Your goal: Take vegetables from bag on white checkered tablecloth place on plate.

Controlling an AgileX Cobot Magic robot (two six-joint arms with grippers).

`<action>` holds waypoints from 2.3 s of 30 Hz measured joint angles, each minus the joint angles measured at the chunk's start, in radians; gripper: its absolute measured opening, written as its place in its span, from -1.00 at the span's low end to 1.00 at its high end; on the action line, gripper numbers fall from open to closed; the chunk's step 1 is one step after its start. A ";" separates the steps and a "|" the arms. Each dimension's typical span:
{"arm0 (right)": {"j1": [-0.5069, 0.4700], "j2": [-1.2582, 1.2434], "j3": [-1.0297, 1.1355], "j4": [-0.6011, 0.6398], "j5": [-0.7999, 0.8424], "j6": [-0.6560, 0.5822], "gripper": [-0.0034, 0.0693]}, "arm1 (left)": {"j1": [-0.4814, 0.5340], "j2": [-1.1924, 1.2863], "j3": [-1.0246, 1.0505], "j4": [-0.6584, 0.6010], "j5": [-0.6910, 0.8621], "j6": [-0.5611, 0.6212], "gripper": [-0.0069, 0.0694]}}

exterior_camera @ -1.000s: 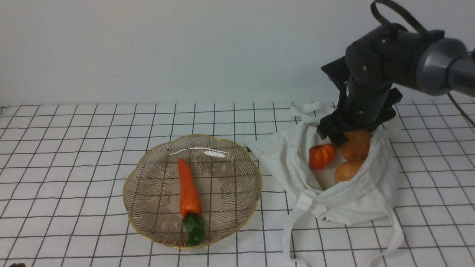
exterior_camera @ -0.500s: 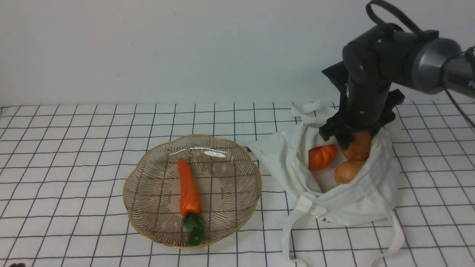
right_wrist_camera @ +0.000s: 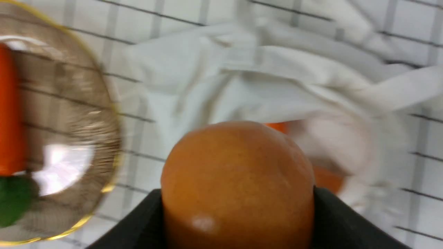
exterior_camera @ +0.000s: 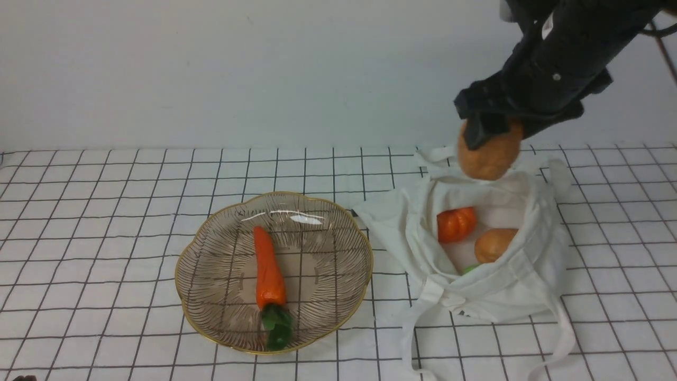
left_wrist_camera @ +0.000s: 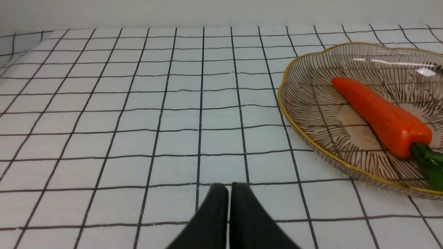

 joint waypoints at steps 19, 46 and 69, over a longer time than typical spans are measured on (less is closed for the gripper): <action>0.311 0.323 0.082 0.188 -0.413 -0.112 0.61 | 0.000 0.000 0.000 0.000 0.000 0.000 -0.84; 0.311 -0.045 -0.352 -0.005 0.022 -0.041 -0.81 | 0.000 0.000 0.000 0.000 0.000 0.000 -0.84; 0.311 -1.448 1.283 -0.083 -0.876 -0.019 -0.95 | 0.000 0.000 0.000 0.000 0.000 0.000 -0.84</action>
